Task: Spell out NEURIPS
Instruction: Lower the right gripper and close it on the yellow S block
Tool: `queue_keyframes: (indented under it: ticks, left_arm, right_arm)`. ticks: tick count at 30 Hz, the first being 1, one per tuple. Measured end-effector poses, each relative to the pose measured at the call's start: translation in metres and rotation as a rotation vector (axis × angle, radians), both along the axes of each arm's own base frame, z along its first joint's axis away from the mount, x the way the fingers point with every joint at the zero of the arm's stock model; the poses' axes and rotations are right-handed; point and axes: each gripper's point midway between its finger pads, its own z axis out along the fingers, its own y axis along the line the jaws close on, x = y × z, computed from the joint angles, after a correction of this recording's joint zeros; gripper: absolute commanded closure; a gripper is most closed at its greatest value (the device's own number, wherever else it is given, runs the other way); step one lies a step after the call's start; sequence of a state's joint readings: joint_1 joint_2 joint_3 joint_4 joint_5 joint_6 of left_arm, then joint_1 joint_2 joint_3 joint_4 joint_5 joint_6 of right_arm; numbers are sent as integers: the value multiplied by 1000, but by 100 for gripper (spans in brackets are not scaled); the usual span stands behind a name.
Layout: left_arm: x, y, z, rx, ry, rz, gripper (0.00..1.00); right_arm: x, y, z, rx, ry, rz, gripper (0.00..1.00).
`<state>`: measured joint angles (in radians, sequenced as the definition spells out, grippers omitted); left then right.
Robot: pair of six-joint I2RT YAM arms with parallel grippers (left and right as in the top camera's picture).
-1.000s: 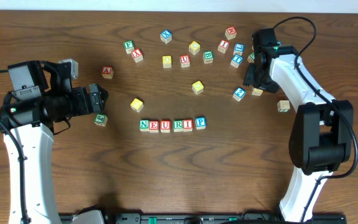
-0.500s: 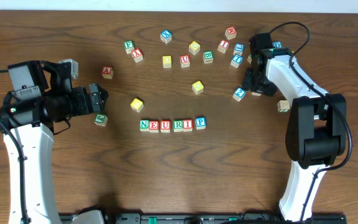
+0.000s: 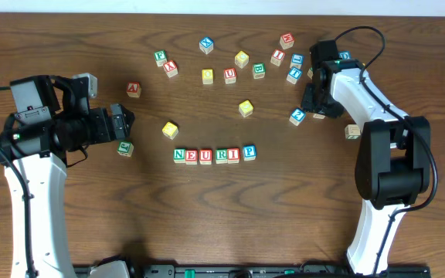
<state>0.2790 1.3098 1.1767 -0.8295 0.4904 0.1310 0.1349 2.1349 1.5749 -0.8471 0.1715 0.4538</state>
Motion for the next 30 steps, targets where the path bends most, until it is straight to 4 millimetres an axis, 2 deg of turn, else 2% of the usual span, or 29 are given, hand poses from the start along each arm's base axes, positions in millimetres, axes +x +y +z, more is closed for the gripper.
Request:
queue_keyframes:
  ticks: [10,30]
  left_arm:
    - [0,0,0,0,0,0,2]
    - [0,0,0,0,0,0,1]
  right_arm:
    - [0,0,0,-1,2,1,76]
    - [-1,0,0,-1,3,2,83]
